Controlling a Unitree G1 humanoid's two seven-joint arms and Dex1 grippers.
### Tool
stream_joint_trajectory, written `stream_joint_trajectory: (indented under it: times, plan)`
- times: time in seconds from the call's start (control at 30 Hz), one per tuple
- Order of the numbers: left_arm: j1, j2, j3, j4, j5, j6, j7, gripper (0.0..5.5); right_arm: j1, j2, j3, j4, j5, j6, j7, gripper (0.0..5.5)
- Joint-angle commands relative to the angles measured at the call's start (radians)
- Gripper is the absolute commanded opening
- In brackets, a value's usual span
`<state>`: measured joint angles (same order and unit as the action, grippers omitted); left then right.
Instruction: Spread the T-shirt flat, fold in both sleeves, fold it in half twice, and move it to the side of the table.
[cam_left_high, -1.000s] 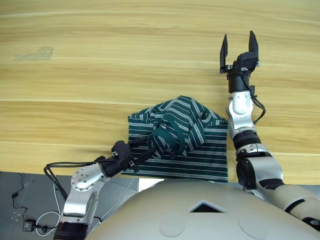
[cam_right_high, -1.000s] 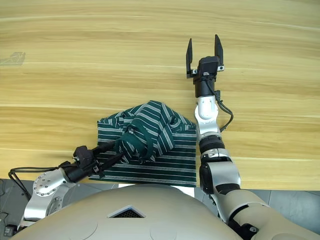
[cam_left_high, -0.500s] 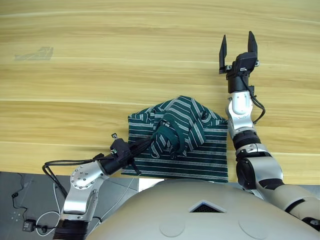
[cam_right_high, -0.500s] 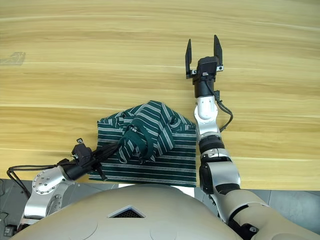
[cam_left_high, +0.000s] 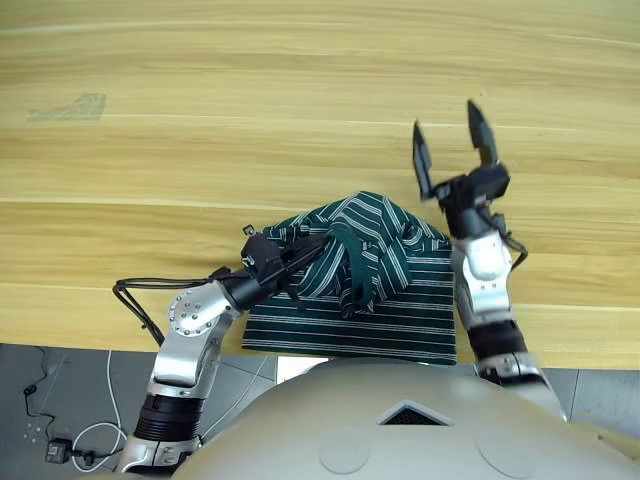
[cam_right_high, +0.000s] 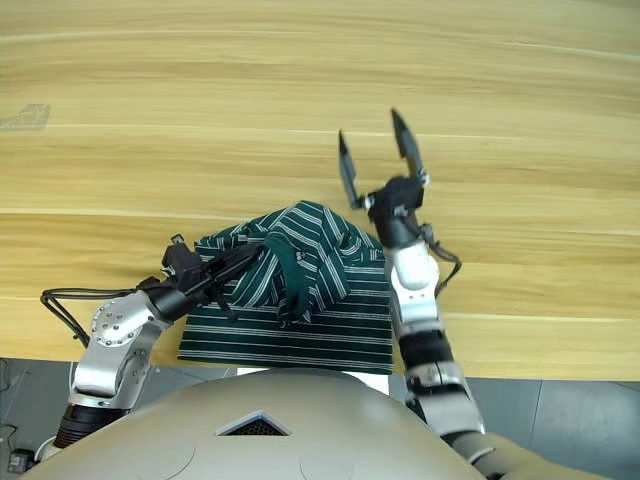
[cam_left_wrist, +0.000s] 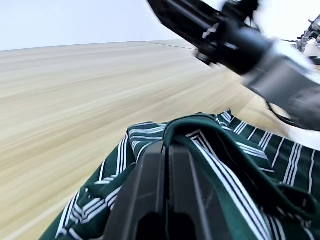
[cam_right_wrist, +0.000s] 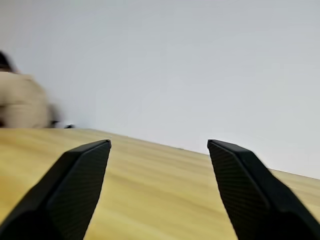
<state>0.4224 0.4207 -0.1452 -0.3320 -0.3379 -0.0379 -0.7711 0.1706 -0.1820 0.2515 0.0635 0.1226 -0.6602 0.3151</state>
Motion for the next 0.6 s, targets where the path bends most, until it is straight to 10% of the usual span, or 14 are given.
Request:
stream_joint_trajectory:
  times: [0.03, 0.6]
  plan:
    - [0.003, 0.028, 0.034, -0.088, 0.025, 0.03, 0.045, 0.01, 0.167, -0.157, 0.07, -0.202, 0.087, 0.106, 0.165, 3.58]
    - [-0.065, -0.017, 0.051, -0.091, 0.069, 0.102, 0.203, 0.01, 0.276, -0.102, 0.214, -0.208, -0.104, 0.167, 0.159, 3.58]
